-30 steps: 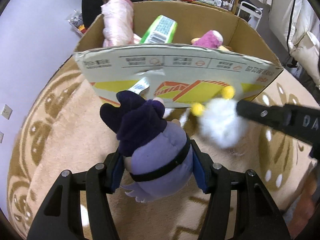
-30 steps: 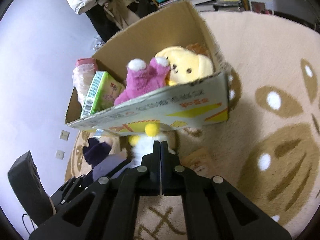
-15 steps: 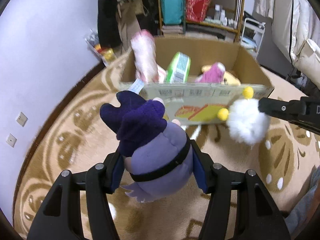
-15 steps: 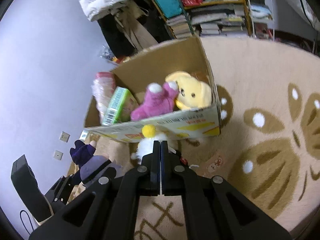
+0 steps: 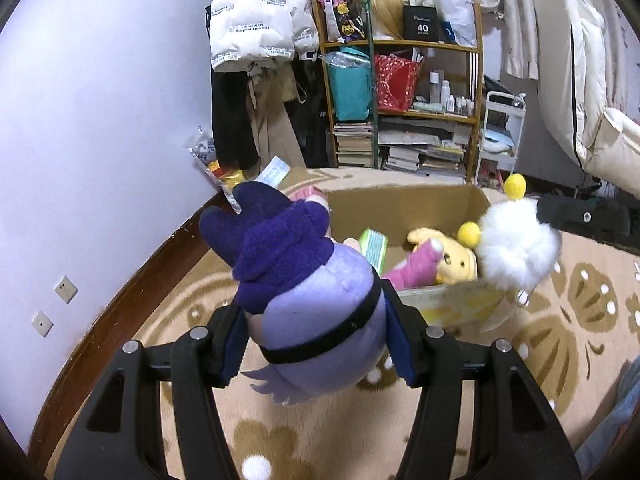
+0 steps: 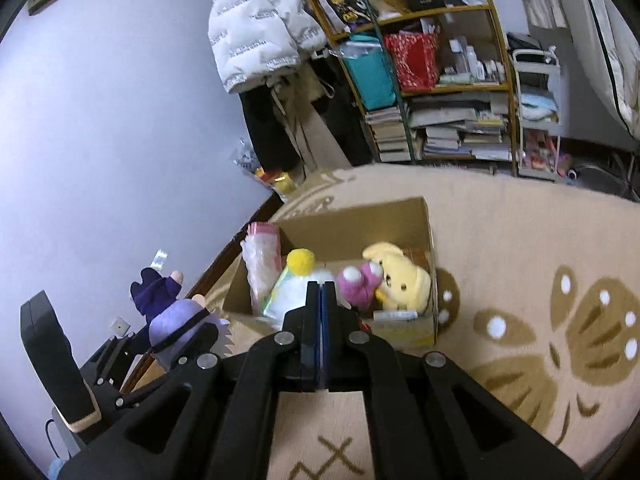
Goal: Organize soft objects
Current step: 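Lift the purple doll over the box with the left tool while the right tool carries the white plush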
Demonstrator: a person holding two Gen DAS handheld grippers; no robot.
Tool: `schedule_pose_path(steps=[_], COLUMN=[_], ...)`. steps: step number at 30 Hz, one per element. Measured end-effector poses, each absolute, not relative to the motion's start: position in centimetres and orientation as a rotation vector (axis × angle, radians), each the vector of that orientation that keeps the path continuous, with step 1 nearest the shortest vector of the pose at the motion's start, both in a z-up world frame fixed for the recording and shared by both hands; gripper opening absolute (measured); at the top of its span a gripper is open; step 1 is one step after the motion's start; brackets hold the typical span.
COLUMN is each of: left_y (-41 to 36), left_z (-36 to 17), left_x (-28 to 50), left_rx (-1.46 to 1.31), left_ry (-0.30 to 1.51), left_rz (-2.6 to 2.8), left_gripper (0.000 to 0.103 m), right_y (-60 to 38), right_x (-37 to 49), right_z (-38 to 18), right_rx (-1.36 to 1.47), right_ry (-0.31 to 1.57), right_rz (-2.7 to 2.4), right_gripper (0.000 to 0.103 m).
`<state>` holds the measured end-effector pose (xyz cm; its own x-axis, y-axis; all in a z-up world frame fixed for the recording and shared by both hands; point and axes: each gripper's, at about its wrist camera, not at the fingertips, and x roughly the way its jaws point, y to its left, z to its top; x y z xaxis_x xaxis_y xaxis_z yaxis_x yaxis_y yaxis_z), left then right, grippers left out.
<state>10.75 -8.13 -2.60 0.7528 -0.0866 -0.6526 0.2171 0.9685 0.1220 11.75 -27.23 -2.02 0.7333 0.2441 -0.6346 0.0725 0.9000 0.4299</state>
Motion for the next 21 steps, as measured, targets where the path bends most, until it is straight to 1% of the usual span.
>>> schedule_pose_path(steps=[12,21], left_y=[-10.0,-11.9], left_z=[-1.6,-1.9], left_x=[17.2,20.4], left_rx=[0.156,0.167], left_ry=[0.678,0.66], left_rz=[-0.202,-0.216], left_gripper=[0.059,0.062], right_y=[-28.4,-29.6], right_x=[16.3,18.7], right_z=[-1.4,-2.8], right_rx=[0.435,0.444], right_ry=[0.721,0.756], right_rz=[0.076,0.055], right_gripper=[0.001,0.002])
